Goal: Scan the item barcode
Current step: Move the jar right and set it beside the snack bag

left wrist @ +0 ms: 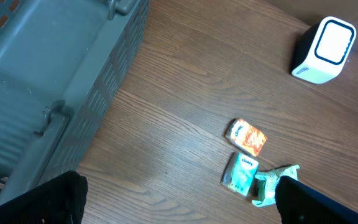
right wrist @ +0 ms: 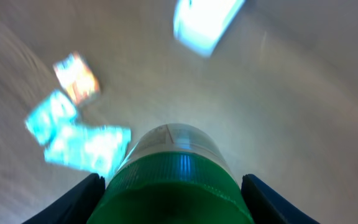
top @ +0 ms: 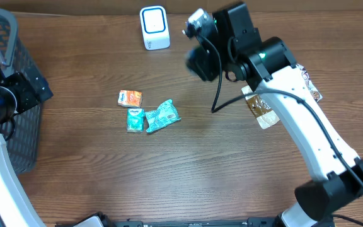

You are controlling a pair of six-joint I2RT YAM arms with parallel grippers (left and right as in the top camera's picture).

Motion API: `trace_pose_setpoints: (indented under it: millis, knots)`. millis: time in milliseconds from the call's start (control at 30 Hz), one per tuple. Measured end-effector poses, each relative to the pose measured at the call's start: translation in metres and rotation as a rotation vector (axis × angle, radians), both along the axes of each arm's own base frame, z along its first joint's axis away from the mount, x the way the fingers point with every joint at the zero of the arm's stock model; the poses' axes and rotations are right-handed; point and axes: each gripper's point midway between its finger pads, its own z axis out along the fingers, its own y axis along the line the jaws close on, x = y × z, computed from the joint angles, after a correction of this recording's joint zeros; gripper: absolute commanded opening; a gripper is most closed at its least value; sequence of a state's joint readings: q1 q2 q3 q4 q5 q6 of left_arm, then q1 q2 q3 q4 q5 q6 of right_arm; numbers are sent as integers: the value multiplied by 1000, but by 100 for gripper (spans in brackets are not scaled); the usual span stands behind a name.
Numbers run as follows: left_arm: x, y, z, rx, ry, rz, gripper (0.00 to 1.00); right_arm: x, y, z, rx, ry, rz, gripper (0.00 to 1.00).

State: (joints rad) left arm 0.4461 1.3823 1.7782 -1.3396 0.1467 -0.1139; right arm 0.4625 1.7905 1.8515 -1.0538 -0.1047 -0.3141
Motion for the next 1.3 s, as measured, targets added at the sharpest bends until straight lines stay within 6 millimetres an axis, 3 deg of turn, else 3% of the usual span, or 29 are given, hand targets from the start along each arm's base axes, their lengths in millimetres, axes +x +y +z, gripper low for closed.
trace_pose_setpoints:
  millis: [267,467,633,867,1100,1300]
  knots:
    - [0,0,0,0,0,0,100,-15,-44,-93,-109,268,-98,47]
    - [0,0,0,0,0,0,100,-26,-77,-144,-158,381,-163,48]
    - [0,0,0,0,0,0,100,-26,-108,-171,-188,404,-236,47]
    - [0,0,0,0,0,0,100,18,-148,-174,-137,265,-373,46]
    - [0,0,0,0,0,0,99,77,-144,-144,-57,7,-399,46]
    - [0,0,0,0,0,0,100,90,-157,-138,-108,-68,-456,46]
